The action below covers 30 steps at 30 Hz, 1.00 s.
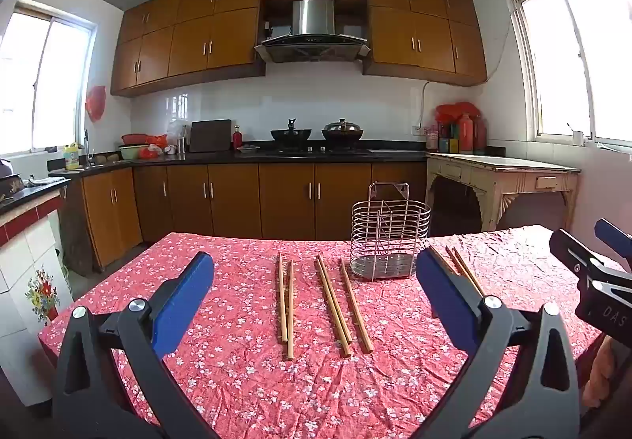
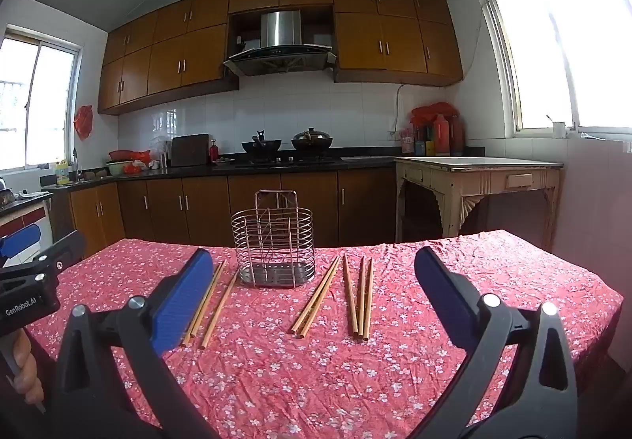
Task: Organize utensils
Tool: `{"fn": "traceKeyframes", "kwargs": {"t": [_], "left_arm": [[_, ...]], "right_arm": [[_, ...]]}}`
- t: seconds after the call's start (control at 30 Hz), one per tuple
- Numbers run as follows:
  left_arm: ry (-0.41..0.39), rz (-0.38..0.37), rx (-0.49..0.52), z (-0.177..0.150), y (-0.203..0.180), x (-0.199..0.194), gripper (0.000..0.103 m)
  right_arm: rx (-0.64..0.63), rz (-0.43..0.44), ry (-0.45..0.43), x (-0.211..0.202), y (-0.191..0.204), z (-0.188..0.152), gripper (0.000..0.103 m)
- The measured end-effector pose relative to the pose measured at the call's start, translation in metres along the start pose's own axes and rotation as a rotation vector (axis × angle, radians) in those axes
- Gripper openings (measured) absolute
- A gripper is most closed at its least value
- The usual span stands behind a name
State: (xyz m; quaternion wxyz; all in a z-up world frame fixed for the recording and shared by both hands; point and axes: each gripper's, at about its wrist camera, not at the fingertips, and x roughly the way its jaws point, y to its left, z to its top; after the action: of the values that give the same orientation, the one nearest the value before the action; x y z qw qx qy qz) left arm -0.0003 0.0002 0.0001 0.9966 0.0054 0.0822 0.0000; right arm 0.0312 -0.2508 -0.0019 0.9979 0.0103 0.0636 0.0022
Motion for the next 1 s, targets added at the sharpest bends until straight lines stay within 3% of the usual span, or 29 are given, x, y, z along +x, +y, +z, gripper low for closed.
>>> {"fn": "traceKeyframes", "kwargs": {"t": [1.0], "left_arm": [[0.004,-0.005,0.005,0.0001,0.0040,-0.0048,0.101]], "right_arm": [[0.001,0.000,-0.004,-0.0007,-0.0001,-0.0002,0.099]]}}
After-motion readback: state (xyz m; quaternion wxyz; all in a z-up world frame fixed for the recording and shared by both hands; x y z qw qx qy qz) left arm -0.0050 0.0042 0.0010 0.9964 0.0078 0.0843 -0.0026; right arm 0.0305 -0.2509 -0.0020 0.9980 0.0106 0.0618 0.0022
